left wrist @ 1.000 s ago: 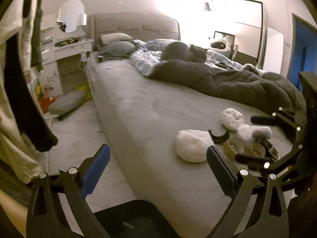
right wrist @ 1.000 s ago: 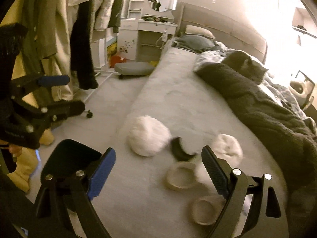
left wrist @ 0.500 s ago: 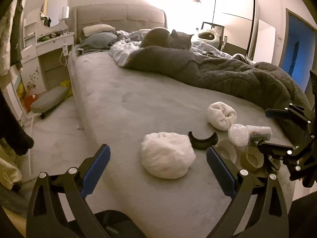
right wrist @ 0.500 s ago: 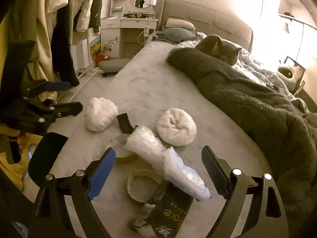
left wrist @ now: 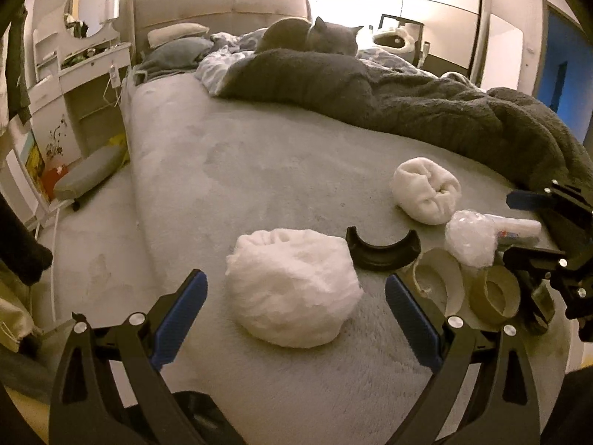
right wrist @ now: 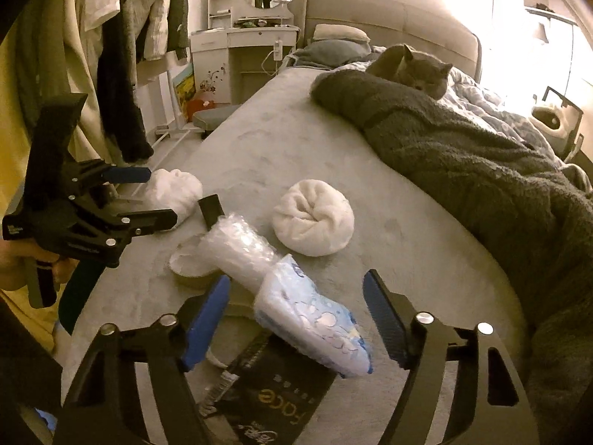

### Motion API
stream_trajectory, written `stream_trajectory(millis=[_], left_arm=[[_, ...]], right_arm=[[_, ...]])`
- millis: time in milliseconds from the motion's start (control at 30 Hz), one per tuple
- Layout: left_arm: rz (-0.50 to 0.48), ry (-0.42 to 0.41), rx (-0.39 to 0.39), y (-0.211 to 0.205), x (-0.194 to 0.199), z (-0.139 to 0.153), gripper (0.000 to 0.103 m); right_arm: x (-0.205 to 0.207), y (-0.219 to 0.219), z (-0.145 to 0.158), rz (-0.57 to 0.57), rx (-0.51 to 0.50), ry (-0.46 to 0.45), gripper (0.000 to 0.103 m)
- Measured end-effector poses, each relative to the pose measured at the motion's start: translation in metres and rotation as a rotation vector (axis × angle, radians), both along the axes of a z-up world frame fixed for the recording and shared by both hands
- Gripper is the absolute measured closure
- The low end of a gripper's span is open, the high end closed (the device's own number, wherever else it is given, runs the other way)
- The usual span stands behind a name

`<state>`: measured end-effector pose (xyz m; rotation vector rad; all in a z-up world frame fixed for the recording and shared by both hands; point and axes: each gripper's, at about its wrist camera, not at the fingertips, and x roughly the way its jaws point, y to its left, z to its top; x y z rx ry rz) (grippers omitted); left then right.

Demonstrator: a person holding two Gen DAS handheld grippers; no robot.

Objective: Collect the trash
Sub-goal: 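Grasp the white tissue wad with the left tool while the right tool grasps the blue-white wrapper, then carry the tissue wad and wrapper in both tools over the wastebasket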

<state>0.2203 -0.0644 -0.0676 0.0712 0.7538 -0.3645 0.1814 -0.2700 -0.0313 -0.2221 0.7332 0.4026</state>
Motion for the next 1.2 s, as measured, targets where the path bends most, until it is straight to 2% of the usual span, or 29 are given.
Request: stream_trajectory(millis=[100,200,333,567,667,967,1200], left_arm=[[0.005,0.008,-0.013,-0.002,0.002,-0.002,0.006],[0.005,0.006,-0.013,-0.005,0.001,-0.002,0.014],[0.018,0.009,-0.012,-0.005,0.002,-0.003,0.017],[0.062,0.017,-0.016,-0.002,0.006,-0.006,0.032],[0.074,0.018,-0.023,0.000,0.006,-0.005,0.034],[0.074,0.012,-0.044,0.003,0.001,-0.002,0.042],[0.059,0.025,-0.069,0.007,-0.002,0.002,0.048]], right_arm=[[0.001,-0.004,-0.001,-0.003,0.019,0.008,0.037],[0.004,-0.007,-0.004,-0.011,0.034,0.028,0.042],[0.007,-0.016,-0.008,-0.030,0.053,0.047,0.050],[0.012,-0.035,-0.007,-0.075,0.115,0.069,0.069],[0.015,-0.040,-0.009,-0.086,0.128,0.086,0.079],[0.015,-0.045,-0.004,-0.122,0.148,0.074,0.089],[0.016,-0.045,0.005,-0.152,0.148,0.040,0.092]])
